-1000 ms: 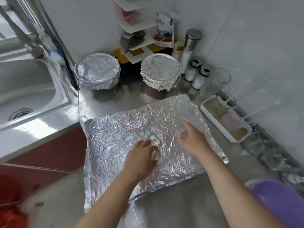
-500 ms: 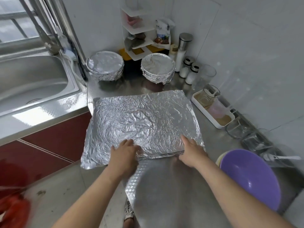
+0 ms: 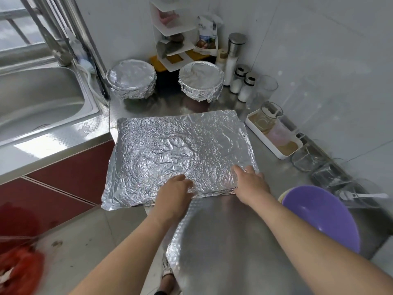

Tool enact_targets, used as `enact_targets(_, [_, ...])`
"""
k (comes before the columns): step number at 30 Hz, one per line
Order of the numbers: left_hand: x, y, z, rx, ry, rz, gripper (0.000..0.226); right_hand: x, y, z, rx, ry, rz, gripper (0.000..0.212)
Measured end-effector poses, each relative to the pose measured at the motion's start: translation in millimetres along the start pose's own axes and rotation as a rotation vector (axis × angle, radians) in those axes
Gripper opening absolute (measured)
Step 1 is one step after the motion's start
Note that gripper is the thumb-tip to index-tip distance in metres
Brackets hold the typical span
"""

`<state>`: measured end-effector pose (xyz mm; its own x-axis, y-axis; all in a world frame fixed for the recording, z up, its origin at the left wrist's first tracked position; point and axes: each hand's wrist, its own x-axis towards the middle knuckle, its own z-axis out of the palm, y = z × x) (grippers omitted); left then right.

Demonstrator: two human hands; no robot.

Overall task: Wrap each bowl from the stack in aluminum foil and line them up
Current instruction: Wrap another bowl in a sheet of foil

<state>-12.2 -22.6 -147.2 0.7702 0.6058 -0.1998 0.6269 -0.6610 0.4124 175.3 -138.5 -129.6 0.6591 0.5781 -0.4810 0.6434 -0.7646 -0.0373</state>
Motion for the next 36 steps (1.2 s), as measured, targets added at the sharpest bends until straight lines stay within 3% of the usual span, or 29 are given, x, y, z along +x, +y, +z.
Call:
enact_targets(10, [9.3,-8.8,-2.2,0.008,-0.002,0.051,0.019,10.7,11.9,-20.1,-0.176,0.075,-0.111,0.031])
enact_targets(14, [11.6,-8.4,-3.8,0.049,-0.027,0.025,0.019,8.7,13.8,-24.5,-0.072,0.039,-0.245,0.029])
enact_targets(17, [12.3,-6.7,-6.8,0.052,-0.029,-0.025,0.014,5.2,11.1,-31.7,-0.128,0.016,-0.303,0.041])
enact_targets(21, [8.6,-8.5,-10.4,0.022,-0.024,-0.038,0.020,-1.8,9.4,-45.1,-0.190,0.213,-0.355,0.018])
enact_targets(24, [3.6,-9.8,-15.0,0.018,0.007,-0.013,0.027,-9.9,4.9,-57.0,-0.224,0.282,-0.410,0.017])
enact_targets(27, [1.9,10.0,-25.8,-0.003,0.024,0.038,0.049,-21.2,-6.4,-70.4,-0.273,0.343,-0.525,0.016])
enact_targets(30, [10.2,35.2,-37.1,-0.058,0.141,0.115,0.038,-34.6,-23.0,-84.4,-0.235,0.404,-0.623,0.014])
enact_targets(32, [13.2,44.9,-49.8,-0.120,0.265,0.149,0.022,-38.4,-28.0,-94.0,-0.072,0.453,-0.650,0.011])
enact_targets(33, [13.0,47.7,-60.0,-0.154,0.307,0.136,0.018,-38.4,-27.3,-100.3,0.041,0.483,-0.637,0.022])
enact_targets(36, [9.6,49.1,-96.7,-0.311,0.440,0.053,0.019,-35.7,-14.3,-126.4,0.555,0.518,-0.522,0.088])
